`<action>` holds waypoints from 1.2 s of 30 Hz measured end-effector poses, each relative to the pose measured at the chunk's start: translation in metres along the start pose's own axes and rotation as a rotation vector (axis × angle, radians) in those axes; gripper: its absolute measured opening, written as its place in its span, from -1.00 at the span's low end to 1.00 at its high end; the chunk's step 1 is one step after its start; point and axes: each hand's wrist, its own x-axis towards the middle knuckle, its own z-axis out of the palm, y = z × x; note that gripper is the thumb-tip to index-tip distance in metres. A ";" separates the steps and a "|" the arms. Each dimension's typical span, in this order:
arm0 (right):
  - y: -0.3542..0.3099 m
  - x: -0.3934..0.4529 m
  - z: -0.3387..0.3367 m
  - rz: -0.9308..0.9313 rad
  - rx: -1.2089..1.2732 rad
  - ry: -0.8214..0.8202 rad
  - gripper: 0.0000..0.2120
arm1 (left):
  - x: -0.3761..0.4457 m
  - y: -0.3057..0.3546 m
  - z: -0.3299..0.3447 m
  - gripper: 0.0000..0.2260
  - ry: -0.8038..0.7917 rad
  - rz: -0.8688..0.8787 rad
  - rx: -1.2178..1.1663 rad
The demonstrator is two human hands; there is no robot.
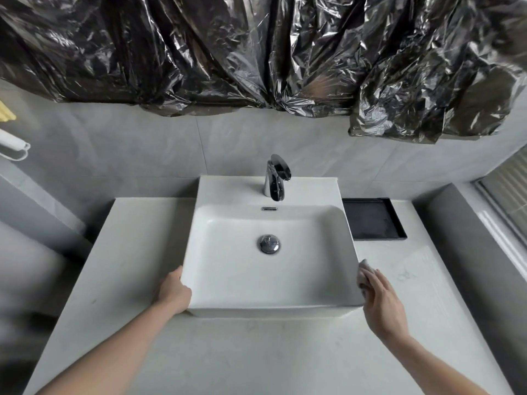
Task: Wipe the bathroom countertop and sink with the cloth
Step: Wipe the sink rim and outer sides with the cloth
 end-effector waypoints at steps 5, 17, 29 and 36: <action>0.007 0.028 0.022 0.128 0.014 -0.045 -0.69 | 0.005 0.006 0.003 -0.57 0.020 0.005 0.037; -0.037 0.165 0.038 0.078 -0.019 -0.090 -0.53 | 0.047 0.033 -0.017 -0.76 -0.008 0.034 0.094; -0.146 0.262 0.089 -0.141 -0.063 -0.157 -0.35 | 0.050 0.042 -0.017 -0.65 -0.057 0.008 -0.035; -0.219 0.187 0.131 -0.052 0.148 -0.158 -0.32 | 0.050 0.041 -0.018 -0.69 -0.060 0.016 -0.045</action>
